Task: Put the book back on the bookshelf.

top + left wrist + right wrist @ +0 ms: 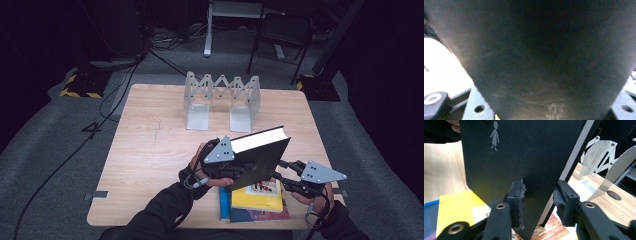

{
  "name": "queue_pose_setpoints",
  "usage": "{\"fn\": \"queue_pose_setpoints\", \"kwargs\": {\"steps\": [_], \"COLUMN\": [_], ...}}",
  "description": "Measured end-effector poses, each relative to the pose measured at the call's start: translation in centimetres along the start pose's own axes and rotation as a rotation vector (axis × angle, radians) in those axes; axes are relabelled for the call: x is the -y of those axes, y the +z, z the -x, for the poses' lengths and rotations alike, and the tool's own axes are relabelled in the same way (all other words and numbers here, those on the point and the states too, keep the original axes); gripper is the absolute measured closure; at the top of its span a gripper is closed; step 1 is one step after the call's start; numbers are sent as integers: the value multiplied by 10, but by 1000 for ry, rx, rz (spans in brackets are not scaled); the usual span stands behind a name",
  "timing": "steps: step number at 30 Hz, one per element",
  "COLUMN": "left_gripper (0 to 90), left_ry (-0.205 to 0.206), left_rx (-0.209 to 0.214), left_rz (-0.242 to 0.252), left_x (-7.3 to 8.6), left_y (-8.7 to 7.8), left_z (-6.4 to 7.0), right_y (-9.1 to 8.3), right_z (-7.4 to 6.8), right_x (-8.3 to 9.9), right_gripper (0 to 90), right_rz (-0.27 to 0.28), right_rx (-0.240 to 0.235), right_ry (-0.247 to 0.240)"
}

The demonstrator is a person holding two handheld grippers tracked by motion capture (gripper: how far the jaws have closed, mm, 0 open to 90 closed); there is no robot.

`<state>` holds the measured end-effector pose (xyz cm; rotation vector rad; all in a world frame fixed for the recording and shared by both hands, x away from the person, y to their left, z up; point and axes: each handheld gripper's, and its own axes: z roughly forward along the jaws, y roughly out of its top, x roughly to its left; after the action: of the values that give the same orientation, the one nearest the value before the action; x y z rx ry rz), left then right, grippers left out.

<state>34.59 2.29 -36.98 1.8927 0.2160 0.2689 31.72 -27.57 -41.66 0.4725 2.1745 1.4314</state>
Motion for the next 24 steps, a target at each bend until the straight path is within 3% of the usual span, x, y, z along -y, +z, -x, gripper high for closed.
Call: {"fn": "queue_pose_setpoints", "kwargs": {"steps": [3,7,15,24], "left_gripper": [495,510,521,526], "left_ry": [-2,1,-7,-19], "left_rx": [3,2,-95,-184], "left_rz": [5,18,27,22], "left_x": [-2,-4,-7,-4], "left_y": [0,-2,-12,-23], "left_z": [1,0,-11,-27], "right_y": [-1,-5,-13,-12], "right_z": [0,6,28,33], "right_x": [2,12,28,34], "right_gripper": [441,402,384,382], "right_rz": [-34,-96,-120,-152], "right_rx": [5,24,81,94], "right_ry": [-6,-10,75,82]}}
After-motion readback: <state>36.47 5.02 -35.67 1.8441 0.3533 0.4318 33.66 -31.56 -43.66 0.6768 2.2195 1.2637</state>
